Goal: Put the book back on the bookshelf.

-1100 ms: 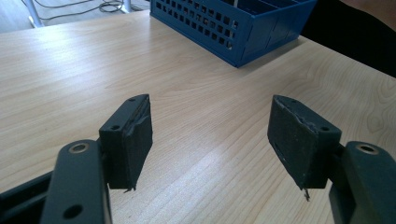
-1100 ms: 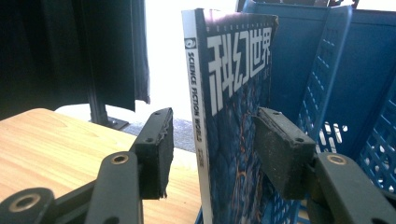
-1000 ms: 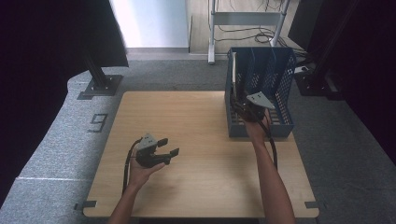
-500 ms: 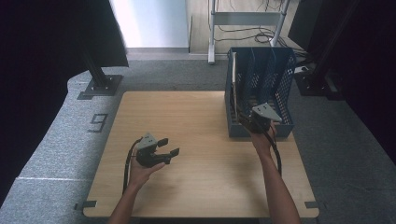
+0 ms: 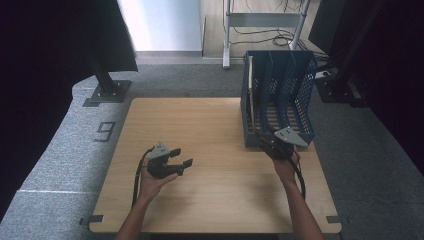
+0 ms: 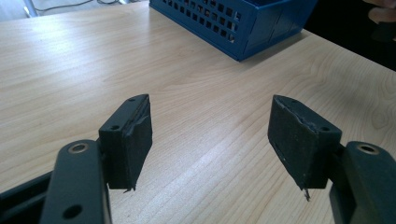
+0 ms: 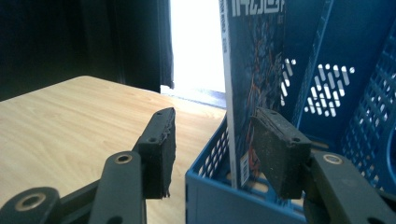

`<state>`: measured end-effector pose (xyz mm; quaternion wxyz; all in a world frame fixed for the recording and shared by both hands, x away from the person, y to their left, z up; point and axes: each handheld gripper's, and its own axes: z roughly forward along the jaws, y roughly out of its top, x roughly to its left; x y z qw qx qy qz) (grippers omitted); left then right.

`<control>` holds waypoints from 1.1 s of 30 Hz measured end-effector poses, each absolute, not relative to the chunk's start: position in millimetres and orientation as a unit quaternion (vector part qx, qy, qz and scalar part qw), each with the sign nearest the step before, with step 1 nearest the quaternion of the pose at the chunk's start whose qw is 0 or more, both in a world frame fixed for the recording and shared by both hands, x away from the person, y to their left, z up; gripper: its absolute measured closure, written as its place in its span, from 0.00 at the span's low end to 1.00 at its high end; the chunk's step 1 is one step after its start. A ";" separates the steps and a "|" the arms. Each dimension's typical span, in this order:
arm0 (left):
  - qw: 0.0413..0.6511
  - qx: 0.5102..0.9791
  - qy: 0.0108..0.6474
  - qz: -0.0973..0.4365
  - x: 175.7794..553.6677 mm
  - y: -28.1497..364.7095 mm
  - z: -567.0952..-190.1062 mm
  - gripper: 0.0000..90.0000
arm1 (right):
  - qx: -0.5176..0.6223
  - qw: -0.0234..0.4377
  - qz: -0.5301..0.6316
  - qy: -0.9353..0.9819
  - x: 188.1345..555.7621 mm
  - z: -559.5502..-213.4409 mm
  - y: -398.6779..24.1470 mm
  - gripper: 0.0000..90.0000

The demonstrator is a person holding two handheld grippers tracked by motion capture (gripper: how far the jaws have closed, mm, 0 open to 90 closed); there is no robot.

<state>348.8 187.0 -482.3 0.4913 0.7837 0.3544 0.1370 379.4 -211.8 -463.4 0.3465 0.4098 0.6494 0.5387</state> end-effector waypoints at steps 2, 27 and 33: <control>0.489 0.786 0.352 0.138 348.4 185.4 -482.5 0.34 | 0.406 0.343 0.539 0.653 374.7 -466.2 -212.3 0.54; 0.479 0.793 0.351 0.134 348.2 179.8 -486.1 0.34 | 0.412 0.281 0.521 0.693 338.6 -520.2 -209.3 0.54; 0.475 0.796 0.350 0.132 348.7 177.9 -487.4 0.34 | 0.409 0.283 0.520 0.694 338.1 -520.9 -208.5 0.53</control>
